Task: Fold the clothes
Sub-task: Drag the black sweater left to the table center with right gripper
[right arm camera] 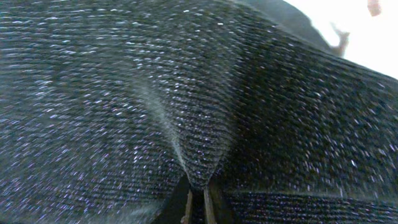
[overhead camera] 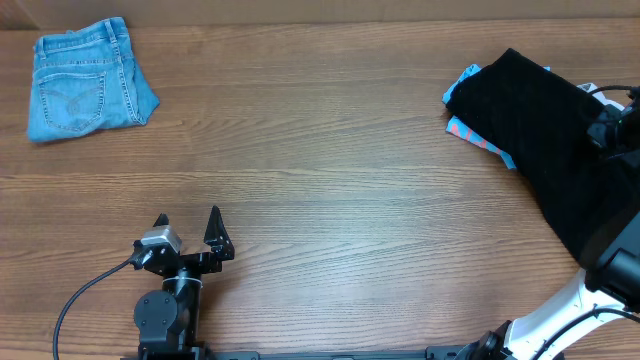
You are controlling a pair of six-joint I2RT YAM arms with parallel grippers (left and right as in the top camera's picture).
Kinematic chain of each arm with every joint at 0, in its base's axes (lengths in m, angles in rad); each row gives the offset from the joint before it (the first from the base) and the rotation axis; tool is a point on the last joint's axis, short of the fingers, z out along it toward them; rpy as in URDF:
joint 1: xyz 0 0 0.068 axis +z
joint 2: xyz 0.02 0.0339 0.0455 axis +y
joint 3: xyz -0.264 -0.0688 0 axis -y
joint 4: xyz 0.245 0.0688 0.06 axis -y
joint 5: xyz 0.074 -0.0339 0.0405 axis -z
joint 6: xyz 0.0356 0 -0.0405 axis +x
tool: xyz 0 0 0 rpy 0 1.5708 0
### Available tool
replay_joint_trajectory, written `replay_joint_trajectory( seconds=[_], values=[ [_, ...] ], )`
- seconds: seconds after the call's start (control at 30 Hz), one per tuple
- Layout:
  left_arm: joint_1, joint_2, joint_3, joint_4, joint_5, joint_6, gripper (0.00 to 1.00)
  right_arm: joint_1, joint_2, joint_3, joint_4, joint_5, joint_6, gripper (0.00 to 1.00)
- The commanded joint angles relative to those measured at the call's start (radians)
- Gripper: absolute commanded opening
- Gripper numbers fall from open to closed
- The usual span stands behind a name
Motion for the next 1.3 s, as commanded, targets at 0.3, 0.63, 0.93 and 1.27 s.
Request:
replay_joint_trajectory(
  seconds=[0.3, 0.63, 0.93, 1.27],
  values=[
    [-0.006, -0.007, -0.003, 0.001, -0.013, -0.006, 1.0, 0.201, -0.217, 0.024, -0.226, -0.58, 0.006, 0.04],
    [-0.006, -0.007, -0.003, 0.001, -0.013, -0.006, 1.0, 0.637, -0.217, 0.023, -0.3, -0.58, 0.036, 0.04],
    [-0.006, -0.007, -0.003, 0.001, -0.013, -0.006, 1.0, 0.929, -0.217, 0.021, -0.31, -0.567, 0.079, 0.04],
    [-0.007, -0.007, -0.003, 0.001, -0.013, -0.006, 1.0, 0.832, -0.217, 0.047, -0.253, -0.384, 0.163, 0.54]
  ],
)
